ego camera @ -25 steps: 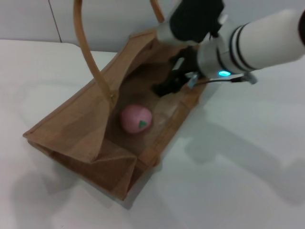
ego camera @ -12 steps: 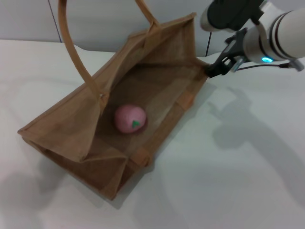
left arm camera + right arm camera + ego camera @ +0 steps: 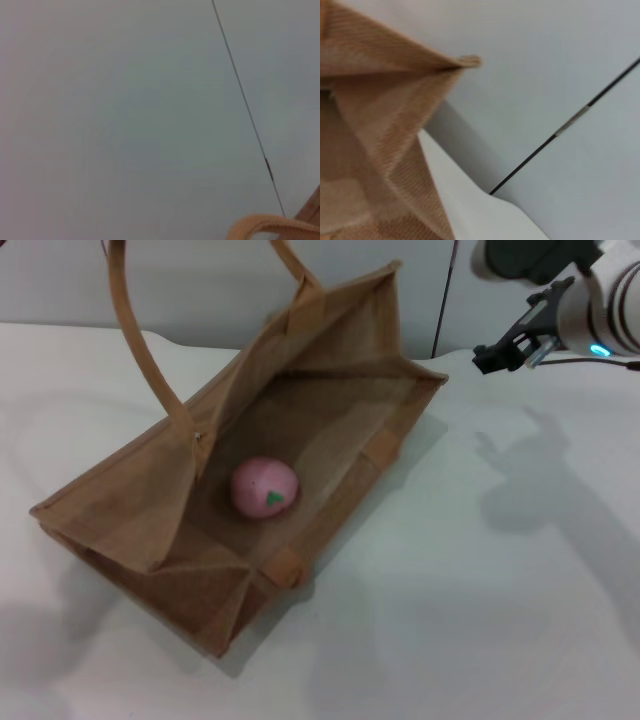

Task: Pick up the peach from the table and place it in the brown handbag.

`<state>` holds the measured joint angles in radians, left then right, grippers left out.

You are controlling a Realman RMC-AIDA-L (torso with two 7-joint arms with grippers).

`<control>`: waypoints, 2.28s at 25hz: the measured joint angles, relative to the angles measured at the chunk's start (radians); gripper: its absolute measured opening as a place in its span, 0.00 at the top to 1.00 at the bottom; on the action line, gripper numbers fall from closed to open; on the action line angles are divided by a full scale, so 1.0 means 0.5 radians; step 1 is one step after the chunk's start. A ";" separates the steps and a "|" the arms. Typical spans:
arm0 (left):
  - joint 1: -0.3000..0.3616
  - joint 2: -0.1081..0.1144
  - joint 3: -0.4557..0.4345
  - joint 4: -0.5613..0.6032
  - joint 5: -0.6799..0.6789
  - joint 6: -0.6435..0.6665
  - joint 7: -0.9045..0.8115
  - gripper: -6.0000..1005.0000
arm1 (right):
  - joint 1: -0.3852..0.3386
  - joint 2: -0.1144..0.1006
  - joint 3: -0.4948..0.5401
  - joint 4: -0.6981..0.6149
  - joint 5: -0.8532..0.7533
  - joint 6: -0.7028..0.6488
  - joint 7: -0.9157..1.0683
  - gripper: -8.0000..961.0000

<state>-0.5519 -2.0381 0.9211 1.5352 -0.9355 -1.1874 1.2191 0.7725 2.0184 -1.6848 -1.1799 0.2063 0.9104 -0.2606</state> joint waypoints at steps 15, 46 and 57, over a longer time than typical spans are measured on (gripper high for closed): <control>-0.089 0.006 0.006 -0.373 -0.321 -0.044 0.111 0.53 | -0.030 0.007 0.078 0.011 0.010 -0.102 0.022 0.08; -0.031 -0.005 -0.306 -0.796 -0.954 -0.092 0.543 0.12 | -0.097 0.014 0.067 0.033 0.008 -0.399 0.165 0.08; 0.219 -0.022 -0.327 -1.079 -1.426 0.494 0.891 0.12 | -0.403 0.013 0.047 -0.027 0.002 -1.215 0.321 0.08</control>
<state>-0.4423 -2.0489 0.7575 0.9955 -1.6484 -0.9403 1.6648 0.5709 2.0247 -1.6614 -1.1933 0.2073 0.3027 -0.1001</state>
